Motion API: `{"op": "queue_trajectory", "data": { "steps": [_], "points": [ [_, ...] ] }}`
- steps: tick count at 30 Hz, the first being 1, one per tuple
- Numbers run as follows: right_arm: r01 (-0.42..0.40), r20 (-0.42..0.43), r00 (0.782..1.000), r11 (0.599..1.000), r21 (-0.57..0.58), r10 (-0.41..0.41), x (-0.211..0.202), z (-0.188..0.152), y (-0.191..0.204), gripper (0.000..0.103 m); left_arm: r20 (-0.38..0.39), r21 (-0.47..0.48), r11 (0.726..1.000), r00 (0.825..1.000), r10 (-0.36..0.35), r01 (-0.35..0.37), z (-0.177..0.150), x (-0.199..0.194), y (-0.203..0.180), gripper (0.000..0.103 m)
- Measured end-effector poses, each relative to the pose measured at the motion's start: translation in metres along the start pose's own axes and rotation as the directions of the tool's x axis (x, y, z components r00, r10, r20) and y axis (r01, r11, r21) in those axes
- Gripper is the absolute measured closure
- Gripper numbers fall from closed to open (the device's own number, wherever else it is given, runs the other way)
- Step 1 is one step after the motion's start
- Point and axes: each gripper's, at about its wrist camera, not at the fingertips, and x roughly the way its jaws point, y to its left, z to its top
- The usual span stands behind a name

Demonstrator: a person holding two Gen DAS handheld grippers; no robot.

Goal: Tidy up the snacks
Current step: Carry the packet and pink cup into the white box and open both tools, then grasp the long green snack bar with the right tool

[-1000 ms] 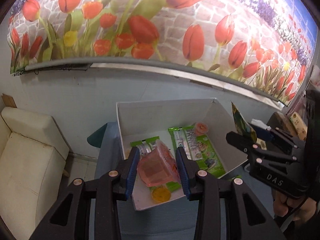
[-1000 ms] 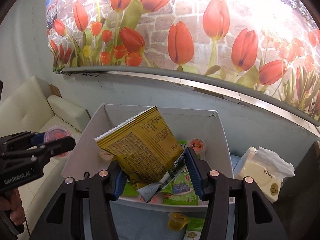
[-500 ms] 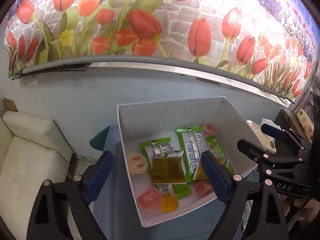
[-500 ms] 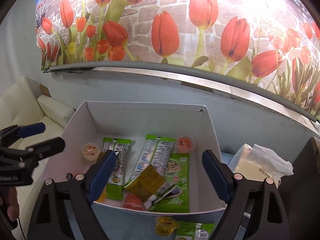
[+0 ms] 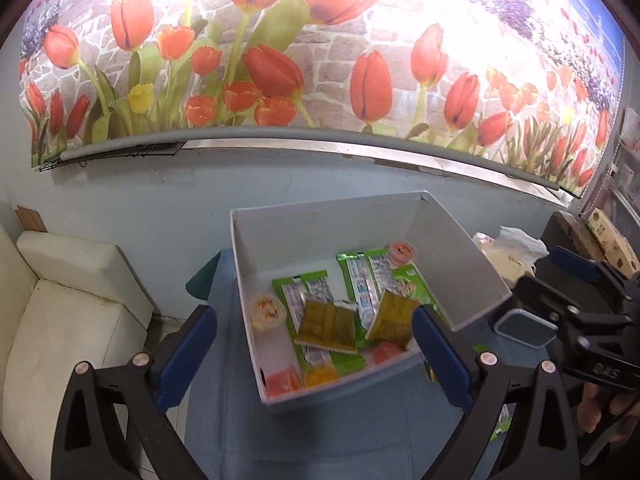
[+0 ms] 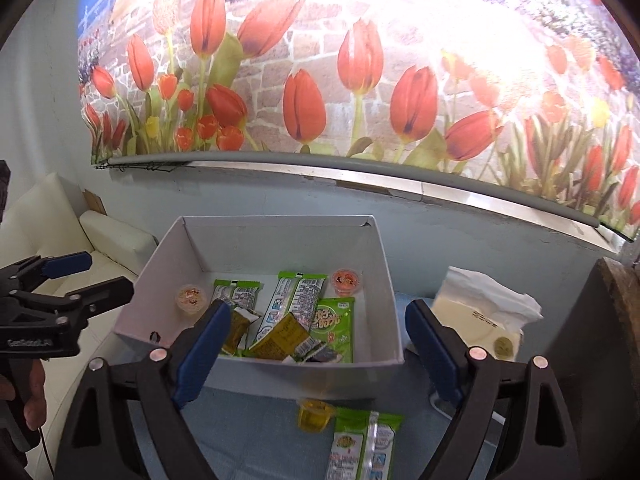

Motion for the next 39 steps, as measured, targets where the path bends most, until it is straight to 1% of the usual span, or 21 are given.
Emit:
{"op": "queue_trajectory", "data": {
  "steps": [2, 5, 8, 10, 11, 13, 14, 16, 17, 19, 22, 24, 26, 28, 31, 33, 35, 37, 39],
  "points": [
    [0.023, 0.019, 1.000, 1.000, -0.012, -0.023, -0.020, -0.011, 0.000, 0.003, 0.008, 0.011, 1.000, 1.000, 0.000, 0.000, -0.011, -0.012, -0.008, 0.003],
    [0.048, 0.032, 0.998, 0.999, -0.012, -0.048, -0.048, -0.033, -0.001, 0.003, 0.029, 0.027, 1.000, 1.000, -0.011, 0.010, -0.031, -0.031, -0.020, 0.003],
    [0.033, 0.026, 0.999, 0.999, 0.038, -0.034, -0.075, -0.064, -0.007, 0.001, 0.030, 0.023, 0.999, 0.999, -0.035, 0.035, -0.053, -0.047, -0.031, 0.000],
    [0.039, 0.014, 0.999, 0.997, 0.067, -0.040, -0.088, -0.085, -0.010, 0.000, 0.024, 0.020, 0.998, 0.998, -0.059, 0.058, -0.069, -0.056, -0.040, 0.000],
    [0.050, 0.012, 0.999, 0.996, 0.069, -0.051, -0.091, -0.094, -0.010, 0.000, 0.017, 0.021, 0.998, 0.998, -0.062, 0.062, -0.077, -0.059, -0.045, 0.000],
    [0.108, -0.019, 0.994, 0.993, 0.051, -0.108, -0.094, -0.117, -0.009, 0.000, 0.010, 0.034, 0.998, 0.999, -0.048, 0.047, -0.094, -0.064, -0.056, 0.000],
    [0.122, -0.041, 0.992, 0.992, 0.042, -0.120, -0.092, -0.129, -0.009, 0.000, 0.004, 0.037, 0.998, 0.999, -0.048, 0.048, -0.100, -0.065, -0.059, 0.000],
    [0.118, -0.087, 0.990, 0.992, 0.047, -0.114, -0.085, -0.147, -0.012, 0.000, -0.011, 0.025, 0.998, 0.998, -0.060, 0.061, -0.114, -0.066, -0.065, 0.000],
    [0.105, -0.124, 0.988, 0.992, 0.064, -0.097, -0.077, -0.157, -0.014, 0.000, -0.016, 0.025, 0.998, 0.998, -0.064, 0.064, -0.119, -0.067, -0.068, 0.000],
    [0.091, -0.165, 0.983, 0.993, 0.080, -0.077, -0.060, -0.170, -0.017, 0.000, -0.026, 0.025, 0.998, 0.998, -0.059, 0.060, -0.129, -0.068, -0.074, 0.000],
    [0.117, -0.204, 0.973, 0.992, 0.055, -0.104, -0.031, -0.183, -0.017, 0.000, -0.030, 0.021, 0.998, 0.997, -0.065, 0.065, -0.143, -0.069, -0.079, 0.000],
    [0.106, -0.234, 0.968, 0.993, 0.056, -0.090, -0.013, -0.184, -0.020, 0.000, -0.042, 0.036, 0.998, 0.998, -0.047, 0.049, -0.150, -0.066, -0.083, 0.000],
    [0.105, -0.260, 0.962, 0.991, 0.083, -0.080, 0.005, -0.180, -0.026, 0.000, -0.056, 0.041, 0.998, 0.998, -0.041, 0.043, -0.155, -0.062, -0.085, 0.000],
    [0.126, -0.276, 0.957, 0.987, 0.095, -0.095, 0.021, -0.176, -0.032, 0.000, -0.067, 0.030, 0.998, 0.997, -0.049, 0.051, -0.159, -0.060, -0.085, 0.000],
    [0.127, -0.286, 0.954, 0.986, 0.108, -0.092, 0.039, -0.173, -0.038, 0.000, -0.077, 0.031, 0.998, 0.996, -0.047, 0.050, -0.162, -0.056, -0.086, 0.000],
    [0.147, -0.298, 0.948, 0.985, 0.094, -0.113, 0.048, -0.171, -0.040, 0.000, -0.082, 0.032, 0.998, 0.995, -0.049, 0.052, -0.162, -0.053, -0.086, 0.000],
    [0.129, -0.295, 0.950, 0.988, 0.088, -0.098, 0.052, -0.169, -0.039, 0.000, -0.084, 0.033, 0.998, 0.995, -0.050, 0.053, -0.160, -0.048, -0.087, 0.000],
    [0.132, -0.307, 0.946, 0.989, 0.062, -0.107, 0.059, -0.170, -0.035, 0.001, -0.085, 0.037, 0.998, 0.995, -0.051, 0.054, -0.157, -0.040, -0.088, 0.000],
    [0.117, -0.326, 0.940, 0.992, 0.045, -0.096, 0.067, -0.173, -0.033, 0.015, -0.091, 0.033, 0.998, 0.995, -0.049, 0.053, -0.154, -0.031, -0.088, 0.000]
  ]
}}
